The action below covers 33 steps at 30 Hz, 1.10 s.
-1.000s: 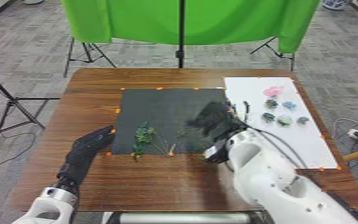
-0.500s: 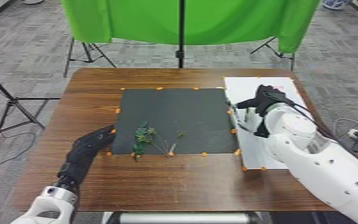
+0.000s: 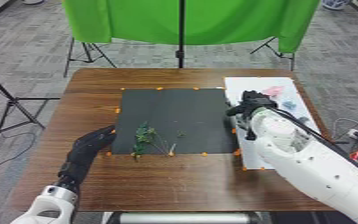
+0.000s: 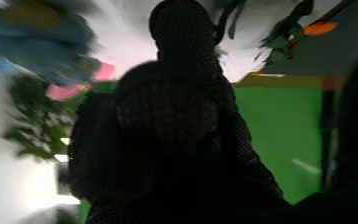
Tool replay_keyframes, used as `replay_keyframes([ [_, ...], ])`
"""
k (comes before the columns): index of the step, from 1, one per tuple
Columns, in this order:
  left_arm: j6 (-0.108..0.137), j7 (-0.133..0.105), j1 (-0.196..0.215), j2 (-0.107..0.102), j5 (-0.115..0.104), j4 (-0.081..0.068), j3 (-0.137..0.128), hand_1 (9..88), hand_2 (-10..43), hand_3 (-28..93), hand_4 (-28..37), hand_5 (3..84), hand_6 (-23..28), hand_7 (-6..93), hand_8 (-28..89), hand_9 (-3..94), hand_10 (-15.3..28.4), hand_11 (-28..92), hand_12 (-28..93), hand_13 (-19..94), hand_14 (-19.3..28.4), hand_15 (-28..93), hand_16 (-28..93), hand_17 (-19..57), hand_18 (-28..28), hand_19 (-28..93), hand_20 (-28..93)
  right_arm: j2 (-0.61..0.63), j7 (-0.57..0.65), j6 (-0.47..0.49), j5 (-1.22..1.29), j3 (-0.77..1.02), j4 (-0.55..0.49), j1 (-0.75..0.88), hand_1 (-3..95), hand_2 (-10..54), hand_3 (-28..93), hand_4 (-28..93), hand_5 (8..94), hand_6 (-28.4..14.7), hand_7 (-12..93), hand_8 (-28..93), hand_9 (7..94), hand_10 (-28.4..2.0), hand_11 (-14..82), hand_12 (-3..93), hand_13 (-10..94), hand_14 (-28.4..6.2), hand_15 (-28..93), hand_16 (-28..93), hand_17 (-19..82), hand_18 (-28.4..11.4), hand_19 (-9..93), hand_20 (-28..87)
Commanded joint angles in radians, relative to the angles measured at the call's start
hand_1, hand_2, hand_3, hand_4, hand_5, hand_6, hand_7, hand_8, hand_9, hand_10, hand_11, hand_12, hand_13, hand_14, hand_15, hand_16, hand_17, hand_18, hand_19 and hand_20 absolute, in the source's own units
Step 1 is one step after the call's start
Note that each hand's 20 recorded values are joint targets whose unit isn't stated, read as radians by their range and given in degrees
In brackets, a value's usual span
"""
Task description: Arrange flowers
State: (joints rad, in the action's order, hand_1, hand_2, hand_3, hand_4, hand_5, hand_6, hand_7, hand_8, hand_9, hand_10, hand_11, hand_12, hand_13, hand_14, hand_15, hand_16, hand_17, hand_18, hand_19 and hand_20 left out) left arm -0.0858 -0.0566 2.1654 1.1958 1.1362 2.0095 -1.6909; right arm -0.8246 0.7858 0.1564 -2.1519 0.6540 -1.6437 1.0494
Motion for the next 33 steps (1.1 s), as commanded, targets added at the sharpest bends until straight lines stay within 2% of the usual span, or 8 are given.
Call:
replay_keyframes([
  [1, -0.011, 0.014, 0.017, 0.006, 0.002, -0.014, 0.013, 28.6, -3.1, 63, -20.6, 44.4, 4.3, 8.1, -5, 41.9, 12.9, 14, 13, 29, 15.0, 12, 2, 1.7, 10.1, 2, 16, -0.057, -0.004, 0.037, 0.002, -0.053, 0.064, 0.015, 38.4, -9.5, 57, -11, 79.9, -5.0, 17, -5, 89.0, -13.3, 37.6, 26.7, 94, -3.2, 57, 31, 68, -10.9, 93, 56],
  [3, -0.013, 0.015, 0.017, 0.005, 0.002, -0.015, 0.013, 28.6, -3.2, 63, -20.6, 44.4, 4.4, 8.1, -5, 41.9, 12.9, 14, 13, 29, 15.0, 12, 2, 1.7, 10.1, 2, 16, -0.059, -0.003, 0.016, 0.011, -0.045, 0.070, 0.024, 47.6, -9.5, 54, -9, 81.7, -4.2, 18, 13, 90.3, -12.4, 38.2, 26.7, 94, -2.9, 59, 29, 69, -10.8, 93, 57],
  [5, -0.015, 0.015, 0.017, 0.005, 0.001, -0.016, 0.013, 28.6, -3.2, 63, -20.6, 44.4, 4.4, 8.1, -5, 41.9, 12.9, 14, 13, 29, 15.1, 12, 2, 1.7, 10.1, 2, 16, -0.055, -0.007, -0.024, 0.027, -0.035, 0.071, 0.033, 53.8, -9.1, 52, -7, 83.9, -3.4, 19, 21, 91.3, -11.9, 38.7, 26.8, 94, -2.8, 61, 28, 70, -10.7, 93, 57],
  [11, -0.016, 0.015, 0.016, 0.006, 0.001, -0.017, 0.015, 28.6, -3.2, 63, -20.5, 44.6, 4.5, 8.0, -5, 41.9, 12.9, 14, 13, 29, 15.0, 12, 2, 1.7, 10.2, 2, 16, -0.032, -0.031, -0.156, 0.037, 0.041, 0.026, 0.077, 54.8, -6.4, 55, -6, 84.7, -2.0, 22, 26, 92.3, -11.4, 41.0, 27.5, 94, -2.1, 64, 27, 71, -11.1, 93, 60],
  [15, -0.017, 0.013, 0.020, 0.005, 0.001, -0.017, 0.018, 28.8, -3.2, 63, -20.6, 44.7, 4.7, 8.0, -5, 41.9, 12.9, 14, 13, 29, 15.1, 13, 2, 1.7, 10.2, 2, 16, -0.006, -0.043, -0.244, 0.038, 0.123, -0.081, 0.138, 54.3, -6.6, 57, -5, 84.7, -1.5, 24, 26, 92.9, -10.9, 43.0, 27.1, 94, -1.8, 67, 25, 72, -11.4, 93, 62],
  [19, -0.019, 0.014, 0.020, 0.006, 0.002, -0.017, 0.022, 28.8, -3.1, 63, -20.6, 44.7, 4.8, 7.8, -5, 41.9, 12.9, 14, 13, 29, 15.1, 12, 2, 1.7, 10.1, 2, 16, 0.005, -0.065, -0.284, 0.041, 0.176, -0.188, 0.207, 53.3, -7.5, 59, -3, 85.1, -1.5, 25, 26, 93.3, -10.6, 43.9, 26.6, 94, -1.7, 68, 25, 73, -11.4, 93, 64],
  [25, -0.026, 0.019, 0.014, 0.005, 0.004, -0.018, 0.026, 28.8, -3.1, 63, -20.6, 44.7, 4.8, 7.8, -5, 41.8, 12.8, 14, 13, 29, 15.1, 12, 2, 1.6, 10.2, 2, 16, -0.024, -0.074, -0.224, 0.042, 0.188, -0.285, 0.287, 53.2, -7.8, 59, -2, 85.1, -1.6, 26, 26, 93.6, -10.6, 44.5, 26.4, 94, -1.7, 69, 24, 74, -11.2, 93, 64],
  [33, -0.031, 0.030, 0.006, 0.003, 0.004, -0.020, 0.026, 28.8, -3.5, 64, -21.2, 44.7, 4.3, 8.9, -5, 42.0, 12.4, 14, 13, 29, 14.7, 11, 2, 1.7, 10.2, 2, 16, -0.113, -0.041, -0.148, 0.079, 0.167, -0.258, 0.331, 53.1, -7.8, 59, -1, 85.3, -1.8, 26, 26, 93.7, -10.6, 44.6, 26.0, 94, -1.4, 69, 24, 74, -10.8, 93, 64],
])
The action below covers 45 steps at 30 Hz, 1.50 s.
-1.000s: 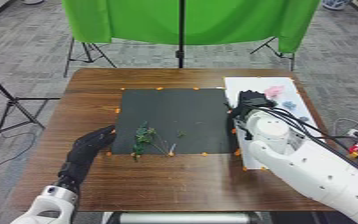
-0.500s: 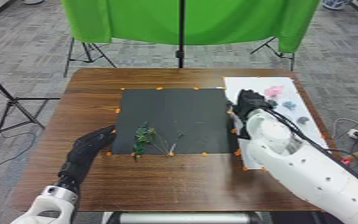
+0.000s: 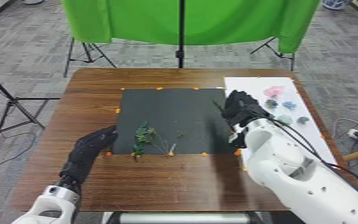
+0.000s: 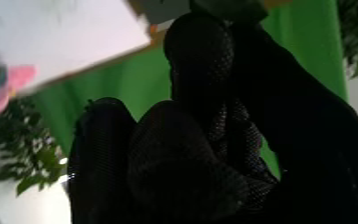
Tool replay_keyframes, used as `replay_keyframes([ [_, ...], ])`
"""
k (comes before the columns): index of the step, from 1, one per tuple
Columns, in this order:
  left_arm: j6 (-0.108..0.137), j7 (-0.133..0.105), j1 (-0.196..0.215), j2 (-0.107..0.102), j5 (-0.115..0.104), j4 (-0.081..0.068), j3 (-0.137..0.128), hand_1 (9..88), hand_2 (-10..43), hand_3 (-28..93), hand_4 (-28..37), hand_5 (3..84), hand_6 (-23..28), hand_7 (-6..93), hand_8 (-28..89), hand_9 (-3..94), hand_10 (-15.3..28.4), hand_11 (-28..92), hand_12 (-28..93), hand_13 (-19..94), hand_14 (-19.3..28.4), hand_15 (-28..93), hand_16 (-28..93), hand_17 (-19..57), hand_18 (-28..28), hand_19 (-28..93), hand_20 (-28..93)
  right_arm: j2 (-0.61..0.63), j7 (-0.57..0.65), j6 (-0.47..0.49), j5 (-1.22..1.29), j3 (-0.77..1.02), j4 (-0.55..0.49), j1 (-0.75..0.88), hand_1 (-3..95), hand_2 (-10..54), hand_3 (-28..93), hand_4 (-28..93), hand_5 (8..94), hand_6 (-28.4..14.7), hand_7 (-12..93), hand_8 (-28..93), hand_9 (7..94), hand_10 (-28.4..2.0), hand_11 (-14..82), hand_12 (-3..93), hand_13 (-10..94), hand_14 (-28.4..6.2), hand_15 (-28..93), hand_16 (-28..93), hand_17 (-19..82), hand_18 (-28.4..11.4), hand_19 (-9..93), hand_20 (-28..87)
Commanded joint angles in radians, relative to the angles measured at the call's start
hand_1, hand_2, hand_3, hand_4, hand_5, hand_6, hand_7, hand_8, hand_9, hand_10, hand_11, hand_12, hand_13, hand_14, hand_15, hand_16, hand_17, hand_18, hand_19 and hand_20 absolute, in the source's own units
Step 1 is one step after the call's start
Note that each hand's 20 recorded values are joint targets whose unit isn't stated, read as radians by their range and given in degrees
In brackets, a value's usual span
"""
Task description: Arrange flowers
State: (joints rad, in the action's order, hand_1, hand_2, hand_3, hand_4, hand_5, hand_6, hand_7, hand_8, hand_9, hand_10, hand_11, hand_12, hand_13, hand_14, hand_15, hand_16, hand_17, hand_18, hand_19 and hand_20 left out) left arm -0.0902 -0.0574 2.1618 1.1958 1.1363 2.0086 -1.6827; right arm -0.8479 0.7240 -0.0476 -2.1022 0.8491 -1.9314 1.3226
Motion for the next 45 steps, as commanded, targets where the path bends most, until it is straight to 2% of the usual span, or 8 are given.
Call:
replay_keyframes([
  [1, -0.026, 0.032, 0.008, 0.003, 0.004, -0.019, 0.019, 28.8, -3.6, 64, -21.3, 44.7, 4.2, 9.0, -6, 42.0, 12.3, 14, 13, 29, 14.6, 11, 2, 1.7, 10.2, 2, 16, -0.092, 0.020, 0.049, 0.037, -0.038, 0.038, 0.056, 53.0, -7.7, 59, -1, 85.3, -1.8, 26, 26, 93.7, -10.6, 44.6, 25.9, 94, -1.4, 69, 24, 74, -10.8, 93, 64],
  [12, -0.044, 0.050, 0.010, 0.005, 0.005, -0.017, 0.019, 28.8, -4.0, 65, -21.9, 44.5, 4.1, 9.8, -6, 42.0, 12.2, 14, 13, 29, 14.4, 10, 2, 1.8, 10.1, 1, 16, -0.109, 0.012, 0.023, 0.050, -0.039, 0.056, 0.066, 46.1, -9.5, 58, -4, 86.2, -2.8, 26, 20, 93.7, -10.9, 43.3, 25.7, 94, -1.5, 68, 23, 74, -10.3, 93, 62],
  [16, -0.047, 0.054, 0.012, 0.004, 0.004, -0.015, 0.019, 28.8, -4.1, 65, -21.9, 44.4, 4.1, 9.8, -6, 41.8, 12.1, 14, 13, 29, 14.4, 10, 2, 1.8, 10.1, 1, 16, -0.108, 0.007, 0.021, 0.043, -0.039, 0.055, 0.073, 42.2, -9.5, 60, -7, 86.2, -2.6, 28, 10, 93.7, -11.1, 43.7, 25.1, 94, -1.7, 69, 23, 74, -10.2, 93, 61],
  [19, -0.050, 0.059, 0.009, 0.004, 0.004, -0.016, 0.018, 28.8, -4.1, 65, -21.9, 44.4, 4.0, 9.9, -6, 41.8, 12.1, 14, 13, 29, 14.4, 10, 2, 1.8, 10.0, 1, 16, -0.109, 0.003, 0.024, 0.032, -0.037, 0.057, 0.073, 39.6, -9.5, 60, -8, 86.4, -2.4, 32, -5, 93.7, -11.3, 43.9, 24.7, 94, -1.8, 68, 23, 74, -10.3, 93, 61],
  [27, -0.064, 0.054, 0.013, 0.002, 0.007, -0.019, 0.017, 28.8, -4.1, 65, -22.0, 44.3, 4.1, 9.8, -6, 41.7, 12.2, 14, 13, 29, 14.5, 10, 2, 1.7, 10.0, 1, 16, -0.113, 0.005, 0.010, -0.018, -0.016, 0.044, 0.076, 37.7, -9.5, 58, -10, 86.5, -2.6, 33, -6, 93.7, -11.7, 44.3, 24.5, 94, -2.0, 68, 23, 74, -10.4, 93, 61],
  [31, -0.065, 0.052, 0.016, 0.001, 0.006, -0.018, 0.018, 28.8, -4.2, 65, -22.0, 44.2, 4.1, 9.7, -6, 41.5, 12.2, 14, 13, 29, 14.5, 10, 2, 1.7, 10.1, 1, 16, -0.103, -0.033, -0.086, -0.056, -0.012, 0.009, 0.088, 34.9, -9.5, 59, -9, 86.4, -2.6, 33, -6, 93.7, -11.7, 44.2, 24.6, 94, -2.0, 68, 22, 74, -10.4, 93, 61],
  [35, -0.066, 0.053, 0.017, -0.002, 0.006, -0.018, 0.021, 28.7, -4.2, 66, -21.9, 44.1, 4.1, 9.4, -6, 41.3, 12.2, 14, 13, 29, 14.7, 9, 2, 1.6, 10.1, 1, 16, -0.091, -0.117, -0.087, -0.024, -0.048, 0.009, 0.043, 30.3, 2.4, 57, -9, 83.0, -2.7, 22, -7, 93.0, -11.9, 43.2, 26.2, 94, -2.2, 67, 24, 72, -12.1, 93, 63],
  [45, -0.061, 0.068, -0.011, -0.002, 0.007, -0.022, 0.033, 28.7, -4.2, 66, -22.4, 43.8, 3.9, 9.2, -6, 41.4, 12.2, 13, 13, 29, 14.6, 9, 3, 1.6, 10.1, 1, 16, -0.111, -0.110, 0.039, 0.027, -0.150, 0.101, -0.081, 28.0, 7.5, 60, -9, 78.3, -2.8, 14, -7, 92.3, -12.7, 42.8, 26.3, 94, -2.8, 66, 26, 70, -12.8, 93, 64],
])
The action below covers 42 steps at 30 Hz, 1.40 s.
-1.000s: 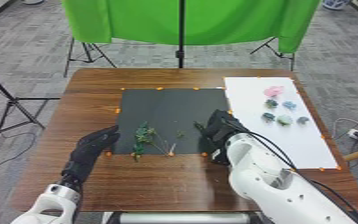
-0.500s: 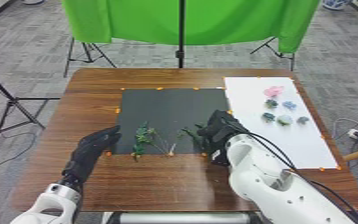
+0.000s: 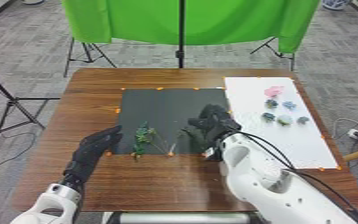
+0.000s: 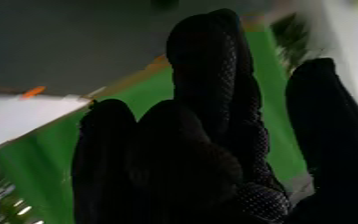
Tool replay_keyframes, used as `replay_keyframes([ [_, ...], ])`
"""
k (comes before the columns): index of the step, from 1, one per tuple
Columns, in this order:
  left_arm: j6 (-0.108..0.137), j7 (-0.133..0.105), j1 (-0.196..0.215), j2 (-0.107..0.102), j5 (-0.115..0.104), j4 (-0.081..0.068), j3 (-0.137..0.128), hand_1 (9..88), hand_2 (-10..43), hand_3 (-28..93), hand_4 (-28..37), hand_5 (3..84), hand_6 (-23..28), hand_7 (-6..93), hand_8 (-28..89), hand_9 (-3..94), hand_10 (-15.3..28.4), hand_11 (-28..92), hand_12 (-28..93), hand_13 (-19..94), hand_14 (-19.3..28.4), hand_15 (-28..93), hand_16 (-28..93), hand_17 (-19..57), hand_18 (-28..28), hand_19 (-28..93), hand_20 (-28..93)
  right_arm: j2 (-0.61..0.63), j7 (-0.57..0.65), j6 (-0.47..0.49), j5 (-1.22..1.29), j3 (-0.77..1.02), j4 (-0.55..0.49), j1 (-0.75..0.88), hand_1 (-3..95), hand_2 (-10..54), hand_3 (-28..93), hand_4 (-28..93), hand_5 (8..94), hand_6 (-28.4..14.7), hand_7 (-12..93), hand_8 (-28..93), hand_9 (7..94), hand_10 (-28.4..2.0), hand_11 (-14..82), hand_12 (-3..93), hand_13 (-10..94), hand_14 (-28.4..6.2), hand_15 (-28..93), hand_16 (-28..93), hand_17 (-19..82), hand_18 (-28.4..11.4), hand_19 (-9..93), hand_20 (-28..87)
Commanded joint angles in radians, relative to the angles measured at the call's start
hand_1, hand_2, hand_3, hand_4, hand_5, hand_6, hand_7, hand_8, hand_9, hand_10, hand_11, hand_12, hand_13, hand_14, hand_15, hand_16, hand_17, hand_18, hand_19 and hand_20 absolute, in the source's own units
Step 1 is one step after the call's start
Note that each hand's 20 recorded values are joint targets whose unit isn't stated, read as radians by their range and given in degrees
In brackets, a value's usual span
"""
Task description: Arrange flowers
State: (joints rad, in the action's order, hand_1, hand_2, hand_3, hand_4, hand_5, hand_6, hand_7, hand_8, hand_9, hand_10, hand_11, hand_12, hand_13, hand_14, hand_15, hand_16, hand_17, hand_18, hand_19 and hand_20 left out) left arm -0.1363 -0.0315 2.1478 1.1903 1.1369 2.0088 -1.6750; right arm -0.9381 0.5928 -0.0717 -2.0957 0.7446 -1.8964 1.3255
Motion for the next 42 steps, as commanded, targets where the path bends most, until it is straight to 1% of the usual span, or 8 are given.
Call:
replay_keyframes([
  [1, -0.015, 0.043, 0.003, 0.003, 0.006, -0.022, 0.025, 28.7, -4.1, 66, -22.4, 43.9, 3.9, 9.2, -6, 41.4, 12.2, 13, 13, 29, 14.6, 9, 3, 1.6, 10.1, 1, 16, -0.020, 0.025, 0.052, 0.017, -0.054, 0.076, -0.090, 28.0, 7.6, 60, -10, 78.2, -2.8, 14, -7, 92.3, -12.7, 42.8, 26.3, 94, -2.8, 66, 26, 70, -12.9, 93, 64],
  [22, -0.023, 0.018, 0.023, 0.008, 0.008, -0.022, 0.022, 28.7, -3.9, 65, -22.1, 44.2, 4.4, 9.0, -6, 41.5, 12.5, 14, 13, 29, 14.9, 10, 3, 1.4, 10.2, 1, 16, 0.008, 0.086, 0.073, 0.005, -0.019, 0.077, -0.078, 26.1, 7.0, 59, -10, 76.8, -3.6, 13, -7, 91.7, -13.1, 42.1, 26.2, 94, -3.0, 64, 26, 70, -12.9, 93, 63],
  [27, -0.024, 0.020, 0.017, 0.007, 0.008, -0.022, 0.028, 28.6, -3.8, 65, -21.9, 44.1, 4.5, 8.6, -6, 41.4, 12.6, 14, 13, 29, 15.0, 10, 3, 1.4, 10.2, 1, 16, 0.006, 0.089, 0.062, 0.004, -0.010, 0.072, -0.080, 25.9, 6.7, 59, -10, 76.7, -3.7, 12, -7, 91.5, -13.1, 42.1, 26.2, 94, -3.1, 64, 26, 70, -13.0, 93, 63],
  [30, -0.025, 0.027, 0.009, 0.008, 0.008, -0.024, 0.030, 28.5, -3.4, 64, -21.7, 43.9, 4.8, 7.5, -6, 41.2, 12.8, 14, 13, 29, 15.1, 10, 3, 1.4, 10.2, 1, 16, 0.013, 0.048, 0.005, 0.095, 0.034, 0.032, -0.052, 25.6, 6.5, 59, -10, 76.5, -3.8, 12, -7, 91.4, -12.9, 42.2, 26.1, 94, -3.1, 64, 26, 70, -13.0, 93, 63],
  [32, -0.023, 0.031, 0.009, 0.009, 0.007, -0.024, 0.030, 28.6, -3.4, 64, -21.4, 43.9, 4.9, 7.3, -5, 41.2, 12.8, 14, 13, 29, 15.1, 10, 3, 1.3, 10.2, 1, 16, 0.017, 0.004, -0.038, 0.212, 0.095, -0.017, -0.012, 25.5, 6.4, 60, -10, 76.4, -3.7, 13, -7, 91.3, -12.8, 42.2, 26.1, 94, -3.1, 64, 26, 70, -12.9, 93, 62],
  [34, -0.025, 0.035, 0.005, 0.011, 0.007, -0.025, 0.033, 28.5, -3.2, 64, -21.4, 43.8, 4.9, 7.1, -5, 40.8, 12.8, 13, 13, 28, 15.1, 10, 3, 1.3, 10.2, 1, 16, 0.032, -0.008, -0.072, 0.226, 0.147, -0.074, 0.040, 25.6, 6.4, 59, -10, 76.4, -3.7, 13, -7, 91.3, -12.8, 42.3, 26.1, 94, -3.0, 64, 27, 70, -12.9, 93, 62],
  [37, -0.023, 0.038, 0.007, 0.013, 0.005, -0.023, 0.032, 28.5, -3.0, 63, -21.0, 43.7, 4.9, 6.6, -5, 40.8, 12.9, 13, 13, 28, 15.1, 10, 3, 1.2, 10.2, 1, 16, 0.061, 0.003, -0.040, 0.188, 0.222, -0.140, 0.122, 25.2, 6.4, 60, -10, 76.4, -3.5, 13, -7, 91.4, -12.7, 42.3, 25.9, 94, -3.0, 64, 27, 70, -13.1, 93, 62],
  [42, -0.029, 0.042, 0.015, 0.011, 0.004, -0.021, 0.027, 28.4, -2.3, 62, -20.3, 43.5, 5.0, 5.7, -5, 40.7, 12.9, 13, 13, 28, 15.3, 10, 3, 1.2, 10.3, 2, 16, 0.114, 0.045, 0.061, 0.190, 0.324, -0.212, 0.258, 24.6, 6.4, 60, -10, 76.8, -3.4, 13, -7, 91.4, -12.9, 42.2, 25.9, 94, -3.4, 64, 27, 70, -13.2, 93, 62],
])
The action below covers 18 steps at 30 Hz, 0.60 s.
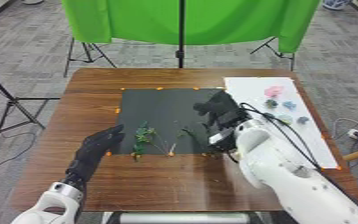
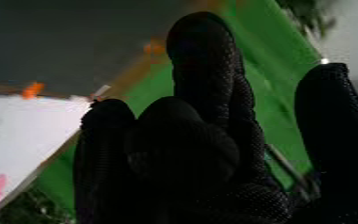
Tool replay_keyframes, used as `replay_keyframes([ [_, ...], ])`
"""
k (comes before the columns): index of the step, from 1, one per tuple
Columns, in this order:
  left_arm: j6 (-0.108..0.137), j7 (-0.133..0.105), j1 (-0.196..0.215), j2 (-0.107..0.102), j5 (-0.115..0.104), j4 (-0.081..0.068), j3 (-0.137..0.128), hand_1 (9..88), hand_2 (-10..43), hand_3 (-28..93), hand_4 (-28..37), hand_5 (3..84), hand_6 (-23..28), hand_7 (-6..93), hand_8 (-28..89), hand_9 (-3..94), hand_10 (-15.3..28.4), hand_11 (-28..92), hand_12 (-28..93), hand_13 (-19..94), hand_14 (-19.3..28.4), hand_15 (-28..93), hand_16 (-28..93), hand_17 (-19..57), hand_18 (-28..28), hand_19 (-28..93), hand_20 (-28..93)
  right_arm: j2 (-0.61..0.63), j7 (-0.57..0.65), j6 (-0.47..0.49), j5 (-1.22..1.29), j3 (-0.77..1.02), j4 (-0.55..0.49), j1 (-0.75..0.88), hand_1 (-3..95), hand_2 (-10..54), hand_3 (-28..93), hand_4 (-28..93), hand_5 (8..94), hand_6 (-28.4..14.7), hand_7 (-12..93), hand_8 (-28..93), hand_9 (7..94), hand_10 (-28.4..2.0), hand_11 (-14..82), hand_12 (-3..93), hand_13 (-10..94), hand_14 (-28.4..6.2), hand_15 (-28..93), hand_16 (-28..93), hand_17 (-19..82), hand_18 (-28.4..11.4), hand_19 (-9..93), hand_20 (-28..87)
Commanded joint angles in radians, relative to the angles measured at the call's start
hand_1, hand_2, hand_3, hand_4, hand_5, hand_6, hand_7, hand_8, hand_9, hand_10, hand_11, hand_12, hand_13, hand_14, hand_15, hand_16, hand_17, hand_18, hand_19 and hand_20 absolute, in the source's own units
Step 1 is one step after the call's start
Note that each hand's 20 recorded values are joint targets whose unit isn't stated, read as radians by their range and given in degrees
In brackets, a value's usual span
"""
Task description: Arrange flowers
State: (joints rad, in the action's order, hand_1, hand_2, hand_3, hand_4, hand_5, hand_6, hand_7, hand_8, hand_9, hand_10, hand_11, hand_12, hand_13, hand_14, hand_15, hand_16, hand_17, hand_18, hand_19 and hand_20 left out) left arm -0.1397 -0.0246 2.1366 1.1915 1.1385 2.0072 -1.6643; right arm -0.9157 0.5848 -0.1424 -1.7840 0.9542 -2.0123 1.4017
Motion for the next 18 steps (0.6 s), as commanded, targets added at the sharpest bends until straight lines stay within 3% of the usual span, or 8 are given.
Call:
replay_keyframes([
  [1, -0.026, 0.034, 0.027, 0.010, 0.002, -0.020, 0.016, 28.4, -2.2, 62, -20.2, 43.5, 5.1, 5.6, -5, 40.7, 12.8, 13, 13, 28, 15.3, 10, 3, 1.2, 10.3, 2, 16, 0.097, 0.061, 0.148, -0.116, 0.127, -0.104, 0.202, 24.7, 6.4, 60, -10, 76.8, -3.4, 13, -7, 91.3, -12.9, 42.2, 25.9, 94, -3.4, 64, 27, 70, -13.3, 93, 62],
  [10, -0.030, 0.043, 0.021, 0.005, 0.003, -0.018, 0.021, 28.4, -1.9, 61, -19.3, 43.6, 5.3, 5.0, -4, 40.6, 12.9, 13, 14, 28, 15.6, 11, 3, 1.0, 10.3, 2, 16, 0.081, 0.070, 0.185, -0.110, 0.104, -0.098, 0.254, 25.4, 6.7, 59, -11, 76.6, -4.0, 12, -7, 90.8, -13.1, 42.0, 25.8, 94, -3.5, 63, 27, 70, -13.3, 93, 62],
  [14, -0.057, 0.061, 0.010, 0.004, 0.004, -0.020, 0.017, 28.5, -1.8, 61, -19.0, 44.3, 5.9, 4.7, -4, 40.5, 13.0, 13, 14, 28, 15.8, 11, 3, 0.9, 10.3, 2, 16, 0.071, 0.069, 0.198, -0.110, 0.084, -0.109, 0.255, 25.4, 6.8, 59, -10, 76.5, -4.1, 12, -7, 90.7, -13.2, 42.0, 25.8, 94, -3.5, 63, 27, 70, -13.3, 93, 62],
  [18, -0.060, 0.066, 0.006, 0.001, 0.002, -0.023, 0.019, 28.5, -1.5, 60, -18.8, 44.9, 6.3, 4.6, -4, 40.5, 13.0, 13, 14, 28, 15.9, 11, 3, 0.9, 10.3, 2, 16, 0.062, 0.068, 0.202, -0.107, 0.073, -0.114, 0.251, 25.4, 6.8, 59, -10, 76.6, -4.1, 12, -7, 90.7, -13.3, 42.0, 25.7, 94, -3.6, 63, 27, 70, -13.3, 93, 62],
])
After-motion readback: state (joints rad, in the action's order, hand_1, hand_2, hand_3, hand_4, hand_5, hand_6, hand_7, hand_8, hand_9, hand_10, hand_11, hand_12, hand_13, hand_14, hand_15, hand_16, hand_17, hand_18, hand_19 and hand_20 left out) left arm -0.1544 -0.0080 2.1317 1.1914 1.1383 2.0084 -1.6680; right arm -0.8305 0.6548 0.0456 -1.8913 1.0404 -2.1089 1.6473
